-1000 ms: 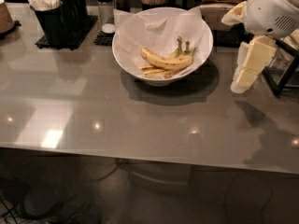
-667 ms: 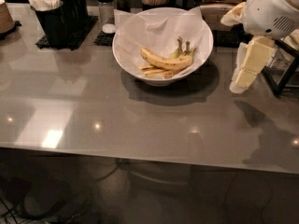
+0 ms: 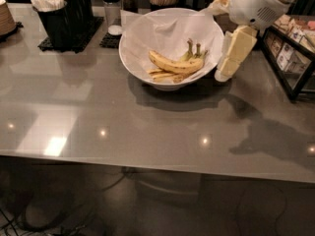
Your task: Pick banana from white bowl
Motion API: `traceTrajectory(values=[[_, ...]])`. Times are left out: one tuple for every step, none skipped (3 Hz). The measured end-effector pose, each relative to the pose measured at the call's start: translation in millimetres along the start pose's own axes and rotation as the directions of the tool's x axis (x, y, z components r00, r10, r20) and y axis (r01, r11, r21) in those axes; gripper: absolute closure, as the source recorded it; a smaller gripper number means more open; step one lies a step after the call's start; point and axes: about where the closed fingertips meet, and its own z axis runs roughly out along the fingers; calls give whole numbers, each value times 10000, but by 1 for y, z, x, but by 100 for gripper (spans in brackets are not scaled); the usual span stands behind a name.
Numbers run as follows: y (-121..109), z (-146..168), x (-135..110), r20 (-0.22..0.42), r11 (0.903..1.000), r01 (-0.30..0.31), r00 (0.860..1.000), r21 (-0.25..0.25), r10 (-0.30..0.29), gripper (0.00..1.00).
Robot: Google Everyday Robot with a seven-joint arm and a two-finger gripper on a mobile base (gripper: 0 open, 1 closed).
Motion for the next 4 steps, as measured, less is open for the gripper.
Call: traceTrajectory(values=[[-5,-2,-4,79,9999,54,10000,102,-55,0],[-11,5,-5,532,9997,-209,9984,122,202,0],[-36,32,-21,1227,9993,-240,9921,-294,274,0],[-61,64,-41,1517,9967,-161,9880,-800,282,0]])
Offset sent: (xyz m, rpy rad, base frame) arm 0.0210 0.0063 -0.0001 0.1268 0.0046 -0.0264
